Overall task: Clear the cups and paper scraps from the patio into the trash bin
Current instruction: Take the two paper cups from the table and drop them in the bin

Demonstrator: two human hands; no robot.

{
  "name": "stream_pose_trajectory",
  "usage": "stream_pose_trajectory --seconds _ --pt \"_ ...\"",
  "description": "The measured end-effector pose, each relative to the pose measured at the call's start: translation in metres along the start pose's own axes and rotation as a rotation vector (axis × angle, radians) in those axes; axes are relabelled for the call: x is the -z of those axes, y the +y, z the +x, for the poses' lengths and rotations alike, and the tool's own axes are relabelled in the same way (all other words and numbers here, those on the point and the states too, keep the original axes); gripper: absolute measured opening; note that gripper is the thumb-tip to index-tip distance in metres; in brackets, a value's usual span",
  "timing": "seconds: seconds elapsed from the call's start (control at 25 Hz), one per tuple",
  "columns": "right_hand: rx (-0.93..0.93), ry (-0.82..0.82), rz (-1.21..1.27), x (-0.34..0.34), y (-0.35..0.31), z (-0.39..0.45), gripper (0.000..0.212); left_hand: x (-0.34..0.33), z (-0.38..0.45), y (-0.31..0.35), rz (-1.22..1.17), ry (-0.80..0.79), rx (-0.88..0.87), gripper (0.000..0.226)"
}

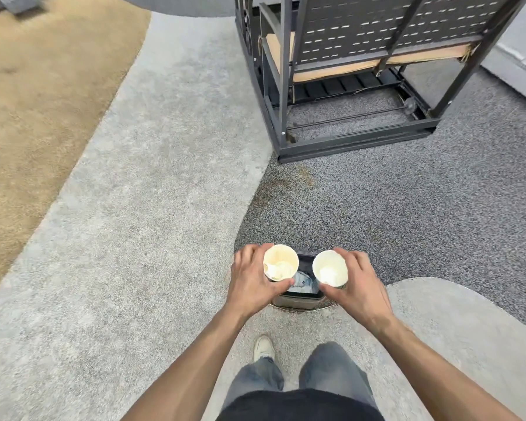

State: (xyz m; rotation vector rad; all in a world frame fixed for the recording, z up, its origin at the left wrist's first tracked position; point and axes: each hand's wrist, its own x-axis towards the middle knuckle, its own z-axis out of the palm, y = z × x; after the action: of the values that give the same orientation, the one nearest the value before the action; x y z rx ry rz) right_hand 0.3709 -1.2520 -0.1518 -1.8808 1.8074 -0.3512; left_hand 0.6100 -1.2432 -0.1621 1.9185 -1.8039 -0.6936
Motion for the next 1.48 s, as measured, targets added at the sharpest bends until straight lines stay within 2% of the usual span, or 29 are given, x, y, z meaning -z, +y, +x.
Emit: stream_pose_trajectory --seconds 0.16,0.44,0.6,0.8,1.08,1.28,1.48 --pt "-0.021 0.006 0.025 0.006 0.009 0.032 0.082 -0.009 0.035 0.007 0.010 -0.022 -0.005 0.089" --pt "-0.047 -0.102 -0.002 -0.005 0.047 0.070 0.085 -0.038 0.074 0.022 -0.038 -0.074 0.107 0.089" --pt "-0.102 -0.138 -0.001 -0.029 0.071 0.094 0.084 -0.068 0.088 0.006 -0.059 -0.131 0.196 0.089" --pt "-0.119 -0.232 -0.041 -0.107 0.120 0.127 0.084 -0.143 0.106 -0.049 -0.027 -0.200 0.228 0.089" --pt "-0.145 -0.341 -0.108 -0.272 0.211 0.171 0.088 -0.299 0.133 -0.161 0.122 -0.316 0.278 0.088" --pt "-0.047 -0.346 -0.265 -0.359 0.255 0.206 0.087 -0.385 0.163 -0.227 0.333 -0.384 0.178 0.084" --pt "0.111 -0.402 -0.537 -0.401 0.275 0.228 0.087 -0.428 0.180 -0.253 0.625 -0.429 -0.040 0.086"
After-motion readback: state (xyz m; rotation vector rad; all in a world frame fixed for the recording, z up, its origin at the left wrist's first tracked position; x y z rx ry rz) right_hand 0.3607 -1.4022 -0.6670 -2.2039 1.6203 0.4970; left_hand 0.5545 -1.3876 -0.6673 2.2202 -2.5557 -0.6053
